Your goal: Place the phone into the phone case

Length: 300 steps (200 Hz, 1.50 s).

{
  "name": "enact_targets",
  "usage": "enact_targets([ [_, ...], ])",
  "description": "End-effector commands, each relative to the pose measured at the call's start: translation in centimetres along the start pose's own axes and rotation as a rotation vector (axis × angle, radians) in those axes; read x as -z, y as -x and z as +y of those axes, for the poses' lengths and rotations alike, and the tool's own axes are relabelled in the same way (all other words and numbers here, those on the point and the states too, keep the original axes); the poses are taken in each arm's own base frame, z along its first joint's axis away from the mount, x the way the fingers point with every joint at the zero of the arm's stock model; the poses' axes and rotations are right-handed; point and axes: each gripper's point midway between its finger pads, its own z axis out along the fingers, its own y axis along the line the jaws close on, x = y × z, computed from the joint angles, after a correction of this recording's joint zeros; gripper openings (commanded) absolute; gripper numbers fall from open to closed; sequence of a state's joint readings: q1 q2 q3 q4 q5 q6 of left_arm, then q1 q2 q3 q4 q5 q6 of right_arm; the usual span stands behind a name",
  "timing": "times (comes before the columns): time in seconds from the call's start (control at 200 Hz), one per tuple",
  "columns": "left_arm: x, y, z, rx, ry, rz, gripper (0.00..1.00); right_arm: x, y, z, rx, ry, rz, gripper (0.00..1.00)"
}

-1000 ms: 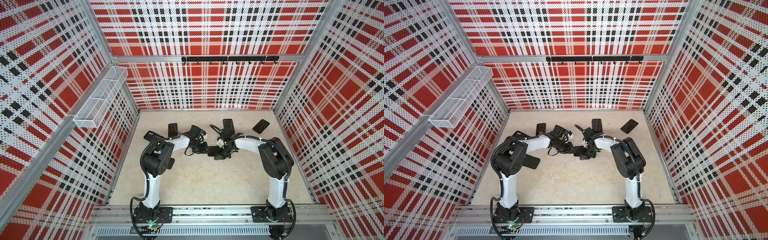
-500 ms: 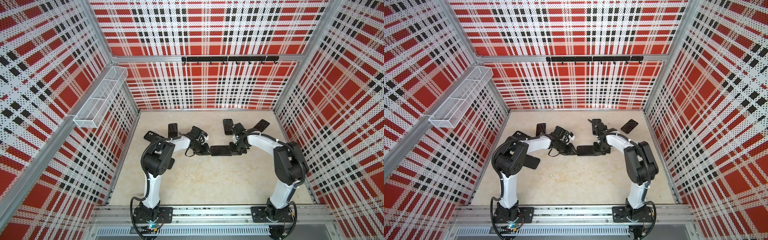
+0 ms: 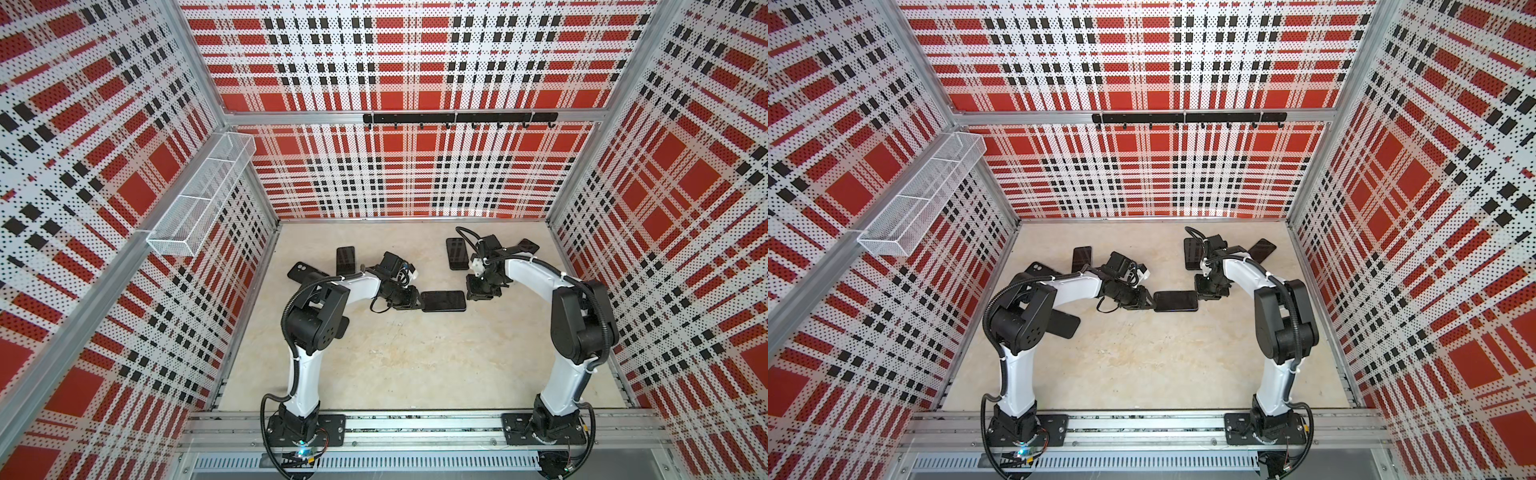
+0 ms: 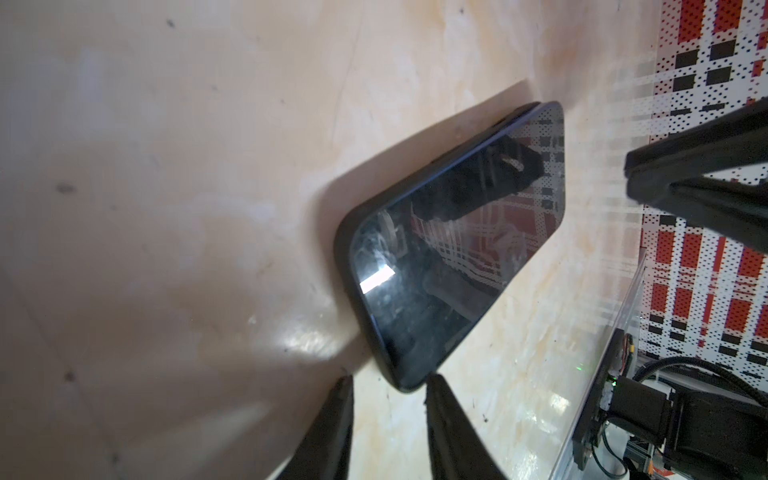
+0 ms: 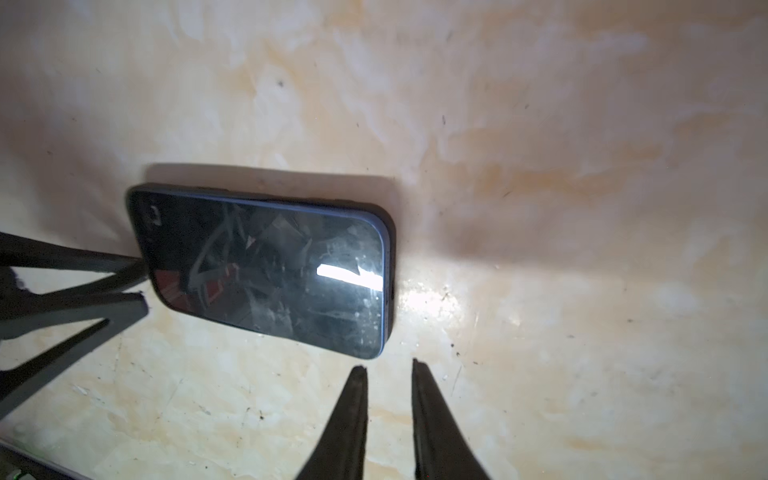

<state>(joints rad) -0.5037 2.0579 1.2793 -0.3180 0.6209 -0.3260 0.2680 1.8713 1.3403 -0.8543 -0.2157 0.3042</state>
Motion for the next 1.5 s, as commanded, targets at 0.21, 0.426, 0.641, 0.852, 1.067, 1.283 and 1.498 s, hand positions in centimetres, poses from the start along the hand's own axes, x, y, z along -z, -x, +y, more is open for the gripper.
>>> enact_targets([
  [0.21,-1.1,-1.5,1.9,0.031,0.051,0.038,0.29,-3.0,-1.0,0.3,-0.001,0.05,0.059,0.16],
  [0.426,-1.2,-1.6,1.8,0.033,0.045,0.044,0.28,-4.8,-2.3,0.4,-0.016,0.064,0.104,0.12],
  [0.641,-1.4,-1.8,1.8,0.036,0.042,0.05,0.27,-7.4,-4.6,0.6,-0.021,0.041,0.173,0.09],
  [0.852,-1.8,-2.1,1.8,0.039,0.038,0.061,0.26,-10.4,-8.9,-0.4,-0.045,-0.011,0.274,0.09],
  [1.067,-2.0,-2.3,1.6,0.039,0.035,0.069,0.26,-12.6,-11.7,-0.9,-0.066,-0.053,0.336,0.09],
  [1.283,-2.0,-2.3,1.6,0.037,0.033,0.071,0.25,-14.8,-14.2,-1.6,-0.069,-0.097,0.4,0.09],
  [1.498,-2.3,-2.6,1.6,0.04,0.03,0.081,0.25,-16.4,-15.7,-2.4,-0.05,-0.161,0.439,0.09],
])
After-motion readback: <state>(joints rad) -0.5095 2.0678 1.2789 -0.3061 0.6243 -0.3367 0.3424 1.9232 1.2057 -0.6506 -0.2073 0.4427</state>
